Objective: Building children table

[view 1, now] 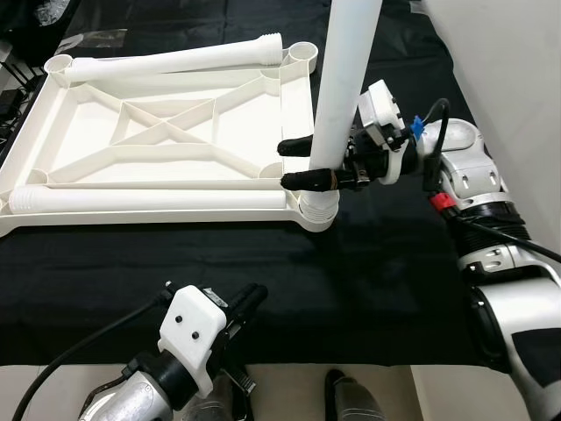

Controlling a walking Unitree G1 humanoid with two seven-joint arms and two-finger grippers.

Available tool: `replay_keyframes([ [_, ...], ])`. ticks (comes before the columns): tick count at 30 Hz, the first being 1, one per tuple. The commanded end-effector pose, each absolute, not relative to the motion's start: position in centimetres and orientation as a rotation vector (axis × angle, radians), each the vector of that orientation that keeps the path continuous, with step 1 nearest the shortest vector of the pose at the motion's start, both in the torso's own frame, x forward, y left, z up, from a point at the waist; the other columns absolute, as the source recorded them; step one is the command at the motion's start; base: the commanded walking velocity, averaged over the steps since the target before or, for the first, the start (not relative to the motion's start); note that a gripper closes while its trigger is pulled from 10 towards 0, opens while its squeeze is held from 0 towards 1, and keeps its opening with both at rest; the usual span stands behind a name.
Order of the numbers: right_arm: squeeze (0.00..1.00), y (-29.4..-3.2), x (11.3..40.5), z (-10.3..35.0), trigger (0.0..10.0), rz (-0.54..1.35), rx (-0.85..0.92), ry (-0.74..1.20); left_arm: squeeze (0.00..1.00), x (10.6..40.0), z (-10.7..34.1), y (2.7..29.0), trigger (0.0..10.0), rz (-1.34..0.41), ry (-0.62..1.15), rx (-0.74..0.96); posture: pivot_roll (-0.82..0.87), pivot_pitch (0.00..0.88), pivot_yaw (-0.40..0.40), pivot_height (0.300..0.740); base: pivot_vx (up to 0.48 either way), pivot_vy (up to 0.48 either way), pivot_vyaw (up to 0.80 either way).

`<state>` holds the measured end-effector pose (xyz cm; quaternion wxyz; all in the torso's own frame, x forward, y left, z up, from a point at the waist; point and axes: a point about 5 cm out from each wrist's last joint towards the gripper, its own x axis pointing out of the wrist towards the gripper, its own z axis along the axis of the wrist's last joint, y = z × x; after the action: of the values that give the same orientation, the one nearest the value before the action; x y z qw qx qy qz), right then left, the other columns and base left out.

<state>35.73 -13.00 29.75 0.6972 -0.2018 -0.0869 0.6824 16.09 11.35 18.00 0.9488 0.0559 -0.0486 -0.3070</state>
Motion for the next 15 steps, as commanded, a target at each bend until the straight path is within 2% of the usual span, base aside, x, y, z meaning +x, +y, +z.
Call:
replay_keyframes([
  [1,0.0,-12.6,36.0,27.7,10.0,1.524,-0.456,-0.094,0.0,15.8,17.6,11.4,10.0,-0.631,-0.069,0.123,0.07,0.349,0.026,0.74,0.0,0.0,0.0],
  [15,0.0,-12.1,35.8,25.8,10.0,1.465,-0.438,-0.05,0.0,16.0,17.7,11.4,10.0,-0.629,-0.075,0.128,0.06,0.357,0.026,0.74,0.0,0.0,0.0],
])
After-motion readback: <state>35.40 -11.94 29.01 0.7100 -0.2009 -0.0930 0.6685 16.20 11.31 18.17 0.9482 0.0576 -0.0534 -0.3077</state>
